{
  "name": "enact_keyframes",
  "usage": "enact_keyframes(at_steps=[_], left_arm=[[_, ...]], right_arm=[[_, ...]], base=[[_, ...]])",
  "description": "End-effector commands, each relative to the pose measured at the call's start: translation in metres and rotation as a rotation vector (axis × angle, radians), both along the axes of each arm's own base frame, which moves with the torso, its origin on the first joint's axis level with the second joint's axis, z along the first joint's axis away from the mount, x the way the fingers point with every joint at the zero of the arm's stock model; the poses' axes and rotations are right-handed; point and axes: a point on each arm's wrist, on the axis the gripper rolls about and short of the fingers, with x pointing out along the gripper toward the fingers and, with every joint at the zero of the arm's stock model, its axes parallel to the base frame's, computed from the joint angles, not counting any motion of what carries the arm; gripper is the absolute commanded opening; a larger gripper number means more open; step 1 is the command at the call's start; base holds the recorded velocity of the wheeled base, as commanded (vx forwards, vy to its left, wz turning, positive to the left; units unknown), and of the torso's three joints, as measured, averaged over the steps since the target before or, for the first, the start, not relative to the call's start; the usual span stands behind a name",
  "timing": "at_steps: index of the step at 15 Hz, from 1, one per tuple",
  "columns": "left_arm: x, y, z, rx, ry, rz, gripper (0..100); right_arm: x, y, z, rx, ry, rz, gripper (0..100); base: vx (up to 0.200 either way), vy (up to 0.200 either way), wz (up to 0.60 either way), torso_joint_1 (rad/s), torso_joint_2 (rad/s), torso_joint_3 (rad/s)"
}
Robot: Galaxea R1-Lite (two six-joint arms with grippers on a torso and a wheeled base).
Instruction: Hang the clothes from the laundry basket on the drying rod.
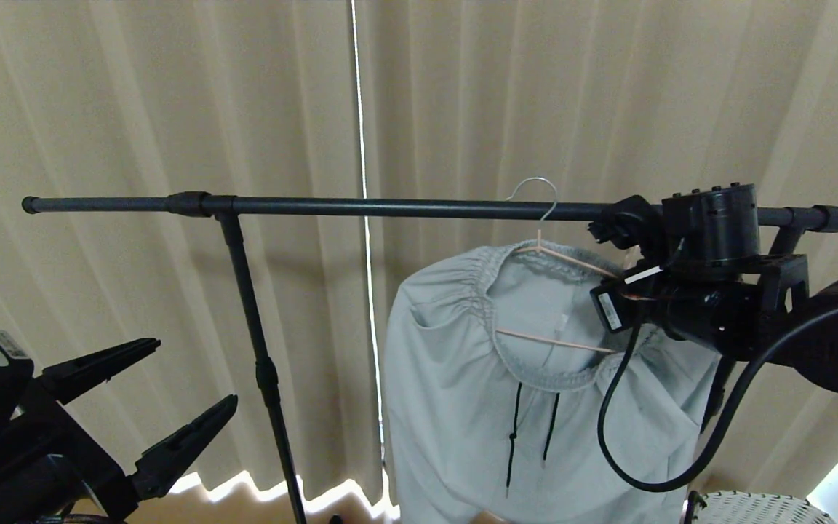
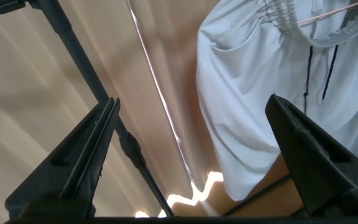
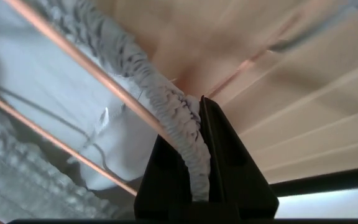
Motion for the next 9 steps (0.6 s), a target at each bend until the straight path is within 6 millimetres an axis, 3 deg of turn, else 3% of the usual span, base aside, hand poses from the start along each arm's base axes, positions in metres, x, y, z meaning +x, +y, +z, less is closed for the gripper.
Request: enact_keyframes(at_steps=[1,9], left_arm=[[0.000,0.000,0.000,-0.001,-0.001,0.000,100],[0.000,0.000,0.000,0.000,0.000,0.000,100]], right_arm=[[-0.001,0.008,0.004,-0.005,-0.001,0.020,0],[-0.016,0.038,0.015,-0.076,0.108,0.112,0]], base=[[0.000,0.000,0.00,0.000,0.00,0.000],[0.000,0.000,0.00,0.000,0.00,0.000]])
